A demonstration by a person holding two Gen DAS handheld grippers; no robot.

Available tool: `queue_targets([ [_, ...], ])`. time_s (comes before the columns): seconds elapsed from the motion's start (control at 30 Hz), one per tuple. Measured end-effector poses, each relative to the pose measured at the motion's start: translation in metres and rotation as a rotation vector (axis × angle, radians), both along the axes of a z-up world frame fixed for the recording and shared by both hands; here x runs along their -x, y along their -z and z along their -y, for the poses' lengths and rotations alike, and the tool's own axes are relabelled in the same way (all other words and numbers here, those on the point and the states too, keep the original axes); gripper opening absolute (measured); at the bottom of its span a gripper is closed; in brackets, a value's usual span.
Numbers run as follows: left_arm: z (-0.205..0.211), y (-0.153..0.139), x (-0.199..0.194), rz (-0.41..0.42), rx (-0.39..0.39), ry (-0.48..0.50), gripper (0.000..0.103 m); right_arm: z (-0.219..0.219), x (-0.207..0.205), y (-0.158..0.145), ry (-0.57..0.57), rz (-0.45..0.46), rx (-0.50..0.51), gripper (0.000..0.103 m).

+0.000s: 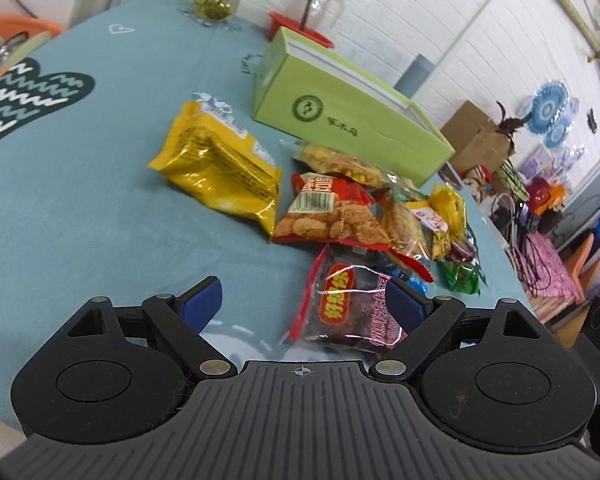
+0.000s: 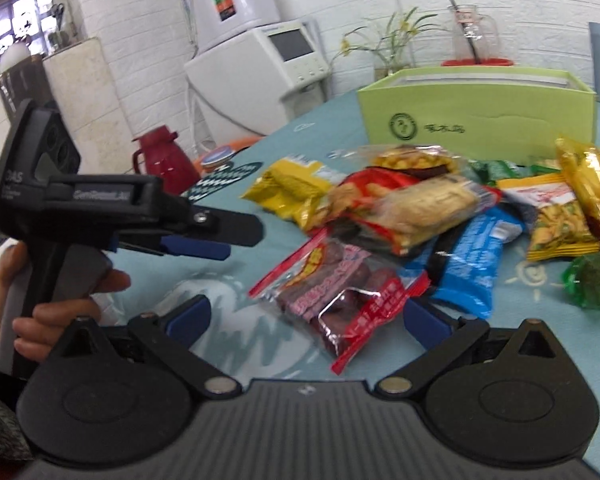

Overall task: Organize snacks
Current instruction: 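Reach the left gripper to the red-labelled sausage bag and grasp it, then lower the sausage bag into the green box and open the left gripper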

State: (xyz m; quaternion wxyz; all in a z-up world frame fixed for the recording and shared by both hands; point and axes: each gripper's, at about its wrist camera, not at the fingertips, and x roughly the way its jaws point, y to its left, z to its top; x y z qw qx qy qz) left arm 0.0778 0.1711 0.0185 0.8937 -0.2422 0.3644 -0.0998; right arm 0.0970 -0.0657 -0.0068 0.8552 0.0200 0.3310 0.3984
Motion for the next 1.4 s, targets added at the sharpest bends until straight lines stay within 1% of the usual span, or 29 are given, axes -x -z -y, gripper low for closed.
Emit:
queue_targets([
  [0.1, -0.009, 0.003, 0.004, -0.004, 0.011, -0.031, 0.077, -0.014, 0.003, -0.003, -0.057, -0.005, -0.007, 0.103],
  [0.17, -0.016, 0.004, 0.007, -0.009, 0.010, -0.052, 0.078, -0.018, 0.005, -0.005, -0.110, -0.022, -0.040, 0.102],
  [0.2, -0.018, 0.005, 0.008, -0.011, 0.012, -0.058, 0.078, -0.019, 0.004, -0.007, -0.119, -0.020, -0.050, 0.102],
  [0.23, -0.020, 0.005, 0.009, -0.011, 0.016, -0.064, 0.078, -0.018, 0.003, -0.010, -0.103, 0.002, -0.039, 0.102],
  [0.3, -0.022, 0.005, 0.010, -0.009, 0.025, -0.063, 0.078, -0.020, -0.004, -0.014, -0.056, 0.081, 0.024, 0.102],
  [0.37, -0.020, 0.007, 0.008, -0.010, 0.030, -0.050, 0.078, -0.025, -0.013, -0.011, -0.049, 0.115, 0.083, 0.102],
  [0.43, -0.014, 0.009, 0.004, -0.022, 0.041, -0.033, 0.076, -0.032, -0.022, -0.004, -0.086, 0.109, 0.107, 0.102],
  [0.5, -0.010, 0.013, -0.001, -0.033, 0.064, -0.014, 0.074, -0.038, -0.025, 0.006, -0.111, 0.081, 0.130, 0.102],
  [0.57, -0.006, 0.015, -0.004, -0.038, 0.083, 0.001, 0.073, -0.040, -0.022, 0.010, -0.132, 0.060, 0.116, 0.102],
  [0.63, -0.003, 0.015, -0.008, -0.038, 0.075, 0.005, 0.073, -0.041, -0.017, 0.010, -0.157, 0.044, 0.089, 0.102],
  [0.7, -0.001, 0.014, -0.011, -0.038, 0.063, 0.009, 0.073, -0.040, -0.014, 0.010, -0.144, 0.060, 0.090, 0.102],
  [0.77, 0.001, 0.014, -0.012, -0.040, 0.054, 0.013, 0.073, -0.037, -0.014, 0.011, -0.097, 0.077, 0.103, 0.102],
  [0.83, 0.004, 0.014, -0.015, -0.045, 0.050, 0.019, 0.073, -0.034, -0.018, 0.013, -0.068, 0.058, 0.098, 0.102],
  [0.9, 0.009, 0.013, -0.016, -0.044, 0.039, 0.032, 0.072, -0.034, -0.018, 0.015, -0.064, 0.049, 0.087, 0.100],
  [0.93, 0.013, 0.013, -0.016, -0.043, 0.034, 0.041, 0.070, -0.035, -0.017, 0.016, -0.067, 0.056, 0.091, 0.099],
  [1.0, 0.019, 0.015, -0.016, -0.043, 0.026, 0.068, 0.062, -0.039, -0.014, 0.018, -0.076, 0.077, 0.109, 0.092],
  [1.03, 0.022, 0.016, -0.015, -0.039, 0.017, 0.081, 0.047, -0.041, -0.012, 0.019, -0.080, 0.099, 0.121, 0.089],
  [1.07, 0.026, 0.016, -0.015, -0.040, 0.004, 0.097, 0.029, -0.042, -0.010, 0.019, -0.085, 0.119, 0.132, 0.080],
  [1.1, 0.028, 0.017, -0.015, -0.046, 0.003, 0.108, 0.024, -0.044, -0.011, 0.019, -0.080, 0.126, 0.139, 0.072],
  [1.13, 0.028, 0.017, -0.014, -0.054, 0.015, 0.105, 0.022, -0.044, -0.011, 0.018, -0.078, 0.120, 0.138, 0.072],
  [1.17, 0.027, 0.015, -0.012, -0.064, 0.011, 0.097, 0.021, -0.045, -0.013, 0.016, -0.091, 0.105, 0.133, 0.072],
  [1.27, 0.019, 0.001, 0.000, -0.066, -0.024, 0.075, 0.020, -0.049, -0.013, 0.009, -0.148, 0.069, 0.080, 0.071],
  [1.37, 0.008, -0.018, 0.008, -0.044, -0.070, 0.013, 0.021, -0.060, -0.015, -0.005, -0.213, 0.080, 0.023, 0.071],
  [1.4, 0.004, -0.026, 0.006, -0.025, -0.080, -0.004, 0.021, -0.066, -0.018, -0.012, -0.229, 0.098, 0.009, 0.071],
])
